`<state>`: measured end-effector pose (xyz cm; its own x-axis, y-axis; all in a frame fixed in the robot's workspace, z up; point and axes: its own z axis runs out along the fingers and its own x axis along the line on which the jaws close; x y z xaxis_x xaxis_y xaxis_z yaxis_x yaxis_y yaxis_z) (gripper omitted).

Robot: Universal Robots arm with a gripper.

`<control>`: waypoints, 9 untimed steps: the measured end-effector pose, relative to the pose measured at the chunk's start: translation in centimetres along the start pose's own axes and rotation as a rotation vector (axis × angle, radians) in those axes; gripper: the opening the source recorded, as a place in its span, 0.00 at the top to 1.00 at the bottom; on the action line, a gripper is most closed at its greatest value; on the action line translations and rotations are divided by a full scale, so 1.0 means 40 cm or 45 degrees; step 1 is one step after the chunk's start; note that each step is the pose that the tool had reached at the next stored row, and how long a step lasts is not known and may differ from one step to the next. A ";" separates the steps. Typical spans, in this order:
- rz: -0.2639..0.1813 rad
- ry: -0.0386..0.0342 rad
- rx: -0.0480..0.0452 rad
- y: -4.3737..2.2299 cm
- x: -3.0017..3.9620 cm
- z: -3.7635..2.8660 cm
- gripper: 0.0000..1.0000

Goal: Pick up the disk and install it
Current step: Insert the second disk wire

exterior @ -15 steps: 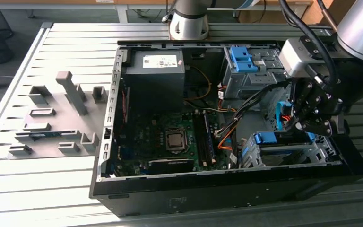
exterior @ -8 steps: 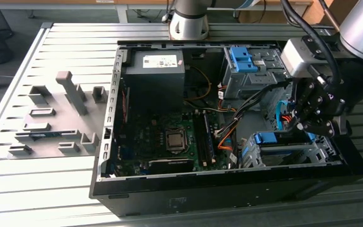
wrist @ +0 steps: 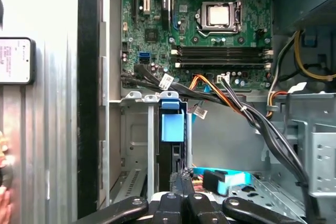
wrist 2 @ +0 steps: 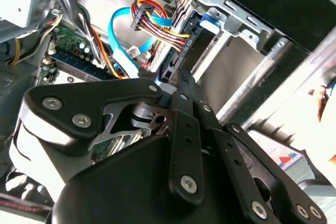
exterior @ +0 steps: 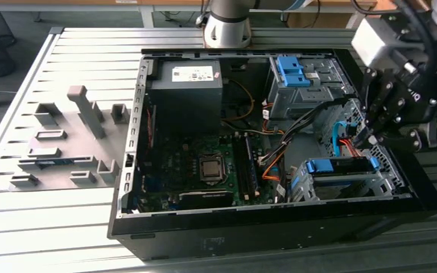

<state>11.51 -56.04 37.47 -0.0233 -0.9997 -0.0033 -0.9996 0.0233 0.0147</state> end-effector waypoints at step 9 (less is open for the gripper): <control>0.000 -0.0125 0.000 0.024 -0.001 -0.029 0.89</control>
<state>10.56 -55.99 38.64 -0.0234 -0.9996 -0.0131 -0.9996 0.0232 0.0149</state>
